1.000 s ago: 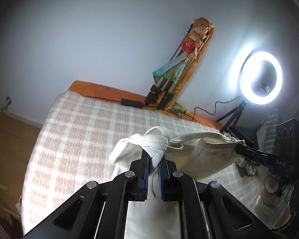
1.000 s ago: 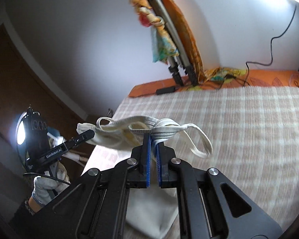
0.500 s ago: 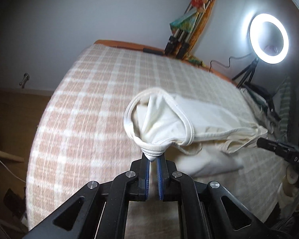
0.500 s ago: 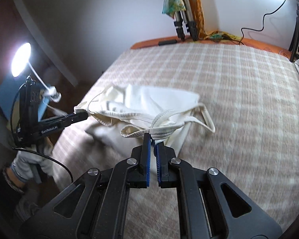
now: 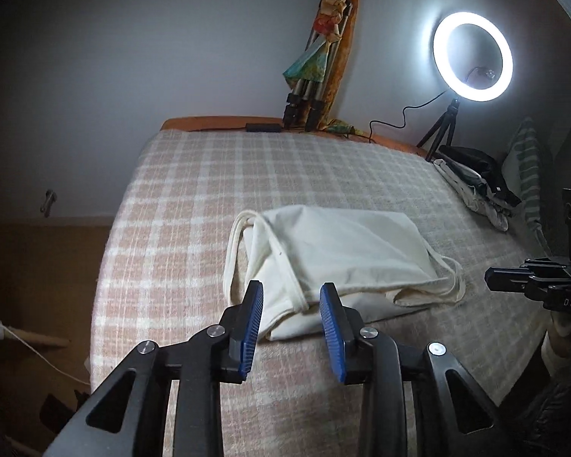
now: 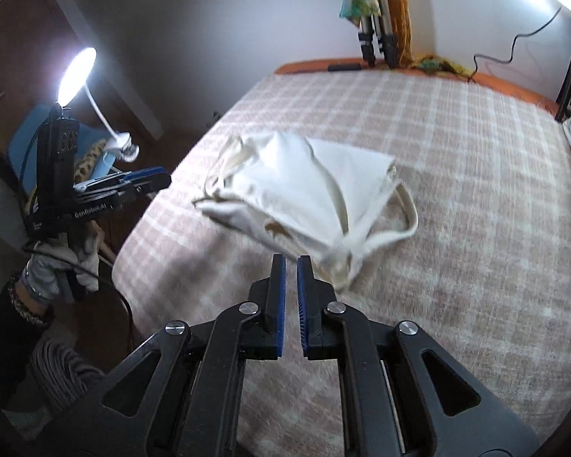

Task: Fold small clothes
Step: 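Lay the strap end over the hem with both tools and open them, then move both tools to the edge of the folded bundle and pinch it, then lift the folded tank top with both tools and carry it toward the clothes stack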

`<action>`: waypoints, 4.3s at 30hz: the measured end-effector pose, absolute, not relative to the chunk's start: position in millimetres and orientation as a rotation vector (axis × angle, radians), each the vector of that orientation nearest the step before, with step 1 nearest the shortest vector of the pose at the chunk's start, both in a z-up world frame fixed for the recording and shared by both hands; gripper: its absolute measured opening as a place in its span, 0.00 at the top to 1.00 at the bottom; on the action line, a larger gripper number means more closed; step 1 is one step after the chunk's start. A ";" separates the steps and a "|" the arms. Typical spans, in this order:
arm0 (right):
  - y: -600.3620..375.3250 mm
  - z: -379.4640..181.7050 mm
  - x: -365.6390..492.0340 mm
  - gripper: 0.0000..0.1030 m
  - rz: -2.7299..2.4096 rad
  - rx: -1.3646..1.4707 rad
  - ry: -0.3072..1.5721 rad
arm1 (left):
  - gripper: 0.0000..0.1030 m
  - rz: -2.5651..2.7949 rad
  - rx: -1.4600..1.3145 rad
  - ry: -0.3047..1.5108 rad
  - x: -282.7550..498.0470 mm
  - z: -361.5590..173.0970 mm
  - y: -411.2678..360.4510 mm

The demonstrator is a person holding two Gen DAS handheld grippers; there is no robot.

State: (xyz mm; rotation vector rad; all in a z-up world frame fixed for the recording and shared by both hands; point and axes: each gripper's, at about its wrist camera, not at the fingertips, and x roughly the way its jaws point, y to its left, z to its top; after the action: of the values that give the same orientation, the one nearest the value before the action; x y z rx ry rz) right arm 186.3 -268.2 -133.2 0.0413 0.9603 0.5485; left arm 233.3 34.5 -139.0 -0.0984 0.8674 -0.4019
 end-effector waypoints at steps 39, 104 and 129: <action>-320.1 -213.4 317.6 0.53 0.506 0.460 1.079 | 0.68 -0.399 -0.569 1.081 348.3 -220.3 56.0; -303.6 -227.8 327.4 0.85 0.509 0.545 1.053 | 0.87 -0.388 -0.585 1.062 271.6 -228.2 54.9; -324.6 -146.0 296.5 0.87 0.515 0.476 0.875 | 0.92 -0.497 -0.456 0.926 251.6 -147.3 -6.6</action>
State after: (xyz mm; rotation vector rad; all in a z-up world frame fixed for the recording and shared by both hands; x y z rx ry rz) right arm 296.5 -324.6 -146.0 0.4757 0.8752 0.5153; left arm 251.6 -6.6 -147.3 -0.4558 0.9260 -0.4967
